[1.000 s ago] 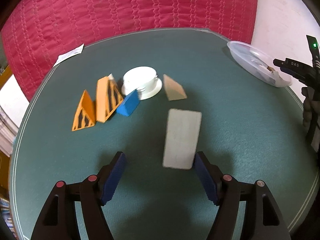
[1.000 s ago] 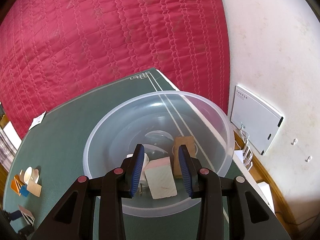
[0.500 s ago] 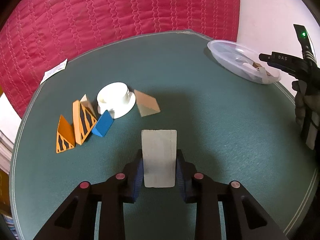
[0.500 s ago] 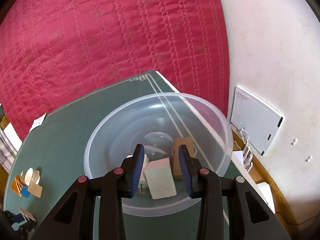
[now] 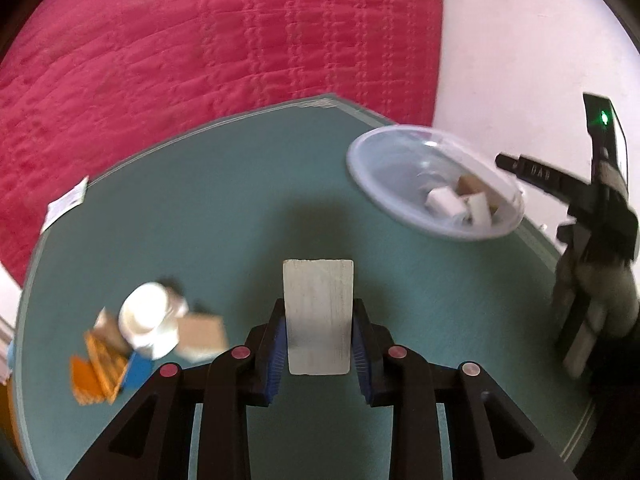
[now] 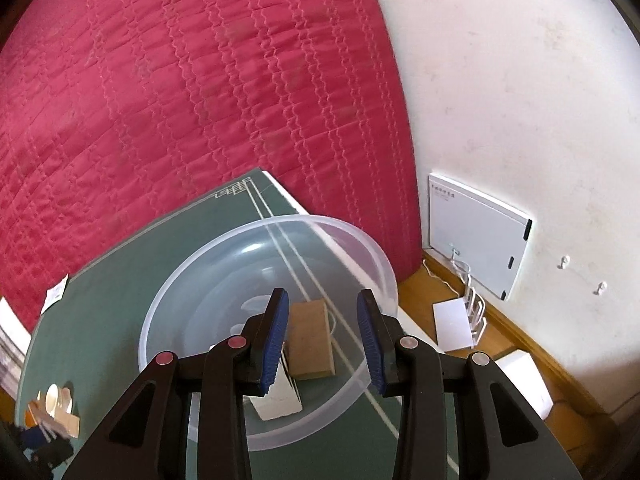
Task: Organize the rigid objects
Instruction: 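Carry the white striped prism over the bowl with the left gripper, then open the left gripper to drop the prism into the bowl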
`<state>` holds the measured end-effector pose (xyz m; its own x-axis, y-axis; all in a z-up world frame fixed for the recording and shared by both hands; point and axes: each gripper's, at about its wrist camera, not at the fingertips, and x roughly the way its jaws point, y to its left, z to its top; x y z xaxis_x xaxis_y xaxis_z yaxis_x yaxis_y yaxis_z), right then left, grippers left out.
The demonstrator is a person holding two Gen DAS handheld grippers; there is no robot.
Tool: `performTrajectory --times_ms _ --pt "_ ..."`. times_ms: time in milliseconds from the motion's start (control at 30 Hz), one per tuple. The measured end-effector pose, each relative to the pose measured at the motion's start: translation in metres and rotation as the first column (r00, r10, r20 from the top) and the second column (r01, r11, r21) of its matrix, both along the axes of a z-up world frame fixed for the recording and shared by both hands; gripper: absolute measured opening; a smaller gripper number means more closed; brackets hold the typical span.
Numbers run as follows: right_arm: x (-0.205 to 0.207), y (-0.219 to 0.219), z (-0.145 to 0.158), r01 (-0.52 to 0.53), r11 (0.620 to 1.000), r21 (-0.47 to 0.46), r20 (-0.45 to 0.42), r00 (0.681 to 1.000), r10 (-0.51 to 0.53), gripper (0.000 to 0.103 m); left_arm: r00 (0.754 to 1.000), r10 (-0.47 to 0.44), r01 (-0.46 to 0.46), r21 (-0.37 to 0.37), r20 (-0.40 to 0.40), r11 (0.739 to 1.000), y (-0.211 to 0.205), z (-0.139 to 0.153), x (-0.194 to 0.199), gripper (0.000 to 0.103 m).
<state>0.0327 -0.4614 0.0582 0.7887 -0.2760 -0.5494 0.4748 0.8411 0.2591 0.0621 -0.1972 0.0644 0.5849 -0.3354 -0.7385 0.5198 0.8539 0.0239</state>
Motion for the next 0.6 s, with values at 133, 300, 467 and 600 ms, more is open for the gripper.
performTrajectory --times_ms 133,300,467,600 --pt "0.001 0.000 0.000 -0.004 1.000 -0.001 0.001 1.000 0.004 0.037 0.999 -0.042 0.042 -0.026 -0.007 0.999 -0.027 0.005 0.012 0.031" --pt "0.000 -0.002 0.000 -0.002 1.000 0.004 0.007 1.000 0.002 0.037 0.994 -0.104 0.104 -0.029 0.014 0.994 -0.066 0.009 0.021 0.031" --pt "0.001 -0.003 0.000 -0.001 1.000 0.012 0.008 1.000 0.001 0.037 0.990 -0.137 0.138 -0.022 0.017 0.990 -0.094 0.007 0.032 0.031" --pt "0.000 -0.003 -0.001 0.000 1.000 0.014 0.010 1.000 0.000 0.037 0.989 -0.147 0.147 -0.026 0.010 0.989 -0.106 0.002 0.045 0.031"
